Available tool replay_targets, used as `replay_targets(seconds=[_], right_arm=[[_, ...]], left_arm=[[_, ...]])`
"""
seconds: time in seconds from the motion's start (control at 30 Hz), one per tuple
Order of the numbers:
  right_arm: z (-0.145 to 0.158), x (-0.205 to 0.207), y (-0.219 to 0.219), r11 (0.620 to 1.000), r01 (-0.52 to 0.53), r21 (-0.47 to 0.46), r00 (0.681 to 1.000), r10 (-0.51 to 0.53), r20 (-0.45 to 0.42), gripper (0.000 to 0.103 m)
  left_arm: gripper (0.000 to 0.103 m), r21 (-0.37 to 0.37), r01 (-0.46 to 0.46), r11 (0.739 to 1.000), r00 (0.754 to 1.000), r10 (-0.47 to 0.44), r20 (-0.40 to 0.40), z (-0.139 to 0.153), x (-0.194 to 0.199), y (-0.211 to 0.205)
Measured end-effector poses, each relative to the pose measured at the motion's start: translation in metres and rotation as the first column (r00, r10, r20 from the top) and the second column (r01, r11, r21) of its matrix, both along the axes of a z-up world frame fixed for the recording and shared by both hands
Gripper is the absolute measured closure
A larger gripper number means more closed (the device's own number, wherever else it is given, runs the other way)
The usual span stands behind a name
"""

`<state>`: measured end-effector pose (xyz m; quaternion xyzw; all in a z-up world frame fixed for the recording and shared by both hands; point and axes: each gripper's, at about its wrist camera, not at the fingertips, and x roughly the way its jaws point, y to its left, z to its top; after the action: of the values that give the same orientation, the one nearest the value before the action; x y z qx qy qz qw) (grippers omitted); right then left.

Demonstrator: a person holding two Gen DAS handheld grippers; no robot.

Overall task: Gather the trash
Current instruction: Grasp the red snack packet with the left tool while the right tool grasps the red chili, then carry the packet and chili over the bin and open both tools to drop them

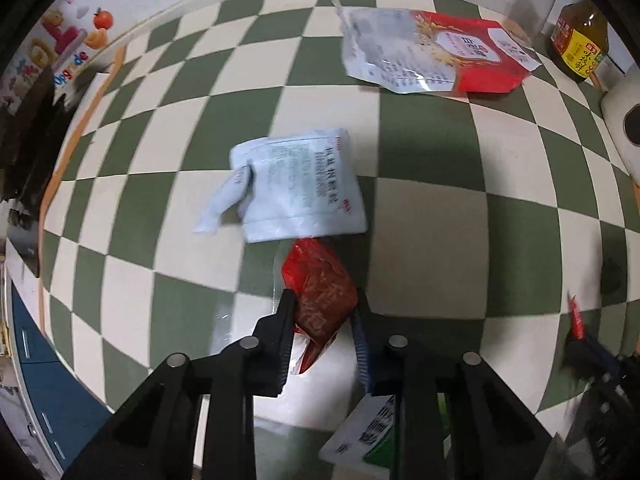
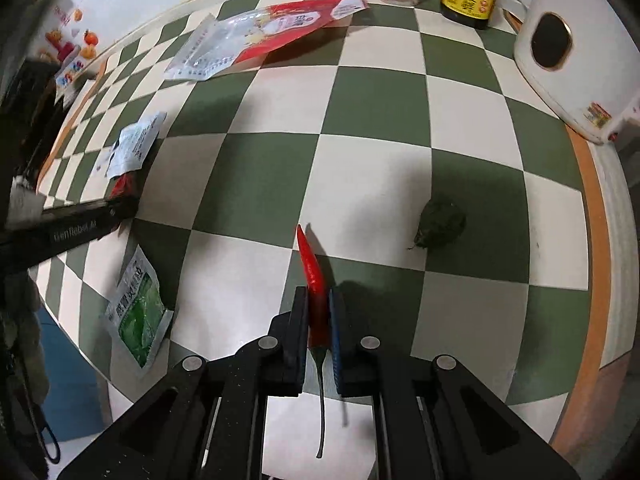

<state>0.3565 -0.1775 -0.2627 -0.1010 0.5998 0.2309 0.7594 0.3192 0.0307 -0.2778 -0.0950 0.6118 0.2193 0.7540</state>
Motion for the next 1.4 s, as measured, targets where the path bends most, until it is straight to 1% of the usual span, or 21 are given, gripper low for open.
replay_targets(seconds=[0.07,0.17,0.27,0.37,0.43,0.53,0.6,0.67,0.73,0.77,0.83,0.9,0.93,1.0,1.03,1.1,1.17,1.2,1.23,1.3,1.4], right_arm=[[0.008,-0.009,-0.005,0.999,0.027,0.02,1.0,-0.027,0.005,0.093],[0.018,-0.018,-0.012,0.996,0.07,0.058,0.997,-0.07,0.01,0.093],[0.034,-0.037,-0.018,0.99,0.094,0.104,0.995,-0.096,0.019,0.093],[0.047,-0.067,-0.028,0.975,0.136,0.178,0.991,-0.136,-0.013,0.093],[0.053,-0.092,-0.034,0.963,0.164,0.213,0.986,-0.16,-0.037,0.093],[0.059,-0.147,-0.048,0.947,0.206,0.246,0.979,-0.199,-0.053,0.093],[0.057,-0.188,-0.053,0.94,0.232,0.249,0.973,-0.227,-0.051,0.093],[0.044,-0.225,-0.058,0.937,0.259,0.234,0.966,-0.252,-0.06,0.093],[0.021,-0.258,-0.063,0.936,0.289,0.203,0.957,-0.275,-0.094,0.093],[0.003,-0.276,-0.065,0.935,0.307,0.179,0.95,-0.289,-0.121,0.093],[-0.038,-0.307,-0.07,0.931,0.341,0.131,0.93,-0.314,-0.192,0.093],[-0.086,-0.333,-0.074,0.927,0.367,0.076,0.903,-0.336,-0.266,0.093],[-0.106,-0.341,-0.075,0.925,0.374,0.058,0.892,-0.342,-0.296,0.093],[-0.149,-0.357,-0.077,0.922,0.386,0.018,0.87,-0.357,-0.339,0.093],[-0.164,-0.361,-0.077,0.924,0.383,0.007,0.868,-0.358,-0.345,0.093],[-0.208,-0.367,-0.077,0.924,0.382,-0.013,0.864,-0.362,-0.35,0.093],[-0.246,-0.367,-0.079,0.917,0.399,-0.02,0.851,-0.379,-0.364,0.093],[-0.274,-0.367,-0.08,0.91,0.414,-0.034,0.838,-0.396,-0.375,0.093],[-0.29,-0.366,-0.08,0.907,0.419,-0.038,0.833,-0.401,-0.38,0.093],[-0.335,-0.364,-0.079,0.906,0.42,-0.054,0.831,-0.408,-0.379,0.093],[-0.389,-0.362,-0.075,0.906,0.419,-0.067,0.82,-0.409,-0.401,0.093]], left_arm=[[0.081,0.022,-0.006,1.0,1.0,0.005,0.019,0.008,-0.012,0.0],[0.081,0.025,-0.002,1.0,0.998,0.0,0.062,0.027,-0.038,-0.007],[0.081,-0.003,0.006,1.0,0.994,-0.006,0.105,0.049,-0.078,-0.019],[0.081,-0.036,0.045,0.998,0.991,-0.04,0.131,0.062,-0.118,-0.026],[0.081,-0.056,0.09,0.994,0.987,-0.081,0.138,0.065,-0.144,-0.029],[0.081,-0.118,0.161,0.98,0.98,-0.144,0.14,0.062,-0.189,-0.03],[0.081,-0.158,0.202,0.967,0.972,-0.179,0.149,0.054,-0.217,-0.031],[0.081,-0.204,0.22,0.954,0.971,-0.195,0.135,0.03,-0.245,-0.03],[0.081,-0.266,0.215,0.94,0.976,-0.199,0.087,-0.003,-0.263,-0.029],[0.081,-0.294,0.211,0.932,0.977,-0.203,0.059,-0.019,-0.27,-0.03],[0.08,-0.363,0.201,0.91,0.975,-0.221,-0.015,-0.059,-0.282,-0.035],[0.08,-0.409,0.174,0.896,0.97,-0.228,-0.086,-0.102,-0.292,-0.041],[0.08,-0.435,0.164,0.885,0.962,-0.241,-0.126,-0.131,-0.296,-0.046],[0.08,-0.456,0.138,0.879,0.958,-0.236,-0.164,-0.164,-0.298,-0.05],[0.08,-0.473,0.13,0.872,0.952,-0.242,-0.185,-0.185,-0.297,-0.053],[0.08,-0.514,0.097,0.852,0.948,-0.236,-0.212,-0.233,-0.293,-0.057],[0.08,-0.516,0.085,0.852,0.944,-0.234,-0.231,-0.272,-0.288,-0.06],[0.08,-0.517,0.074,0.853,0.943,-0.228,-0.241,-0.289,-0.288,-0.06],[0.08,-0.525,0.063,0.849,0.942,-0.224,-0.25,-0.309,-0.285,-0.062],[0.08,-0.52,0.06,0.852,0.935,-0.23,-0.269,-0.35,-0.281,-0.067],[0.08,-0.512,0.053,0.857,0.925,-0.235,-0.298,-0.389,-0.286,-0.069]])
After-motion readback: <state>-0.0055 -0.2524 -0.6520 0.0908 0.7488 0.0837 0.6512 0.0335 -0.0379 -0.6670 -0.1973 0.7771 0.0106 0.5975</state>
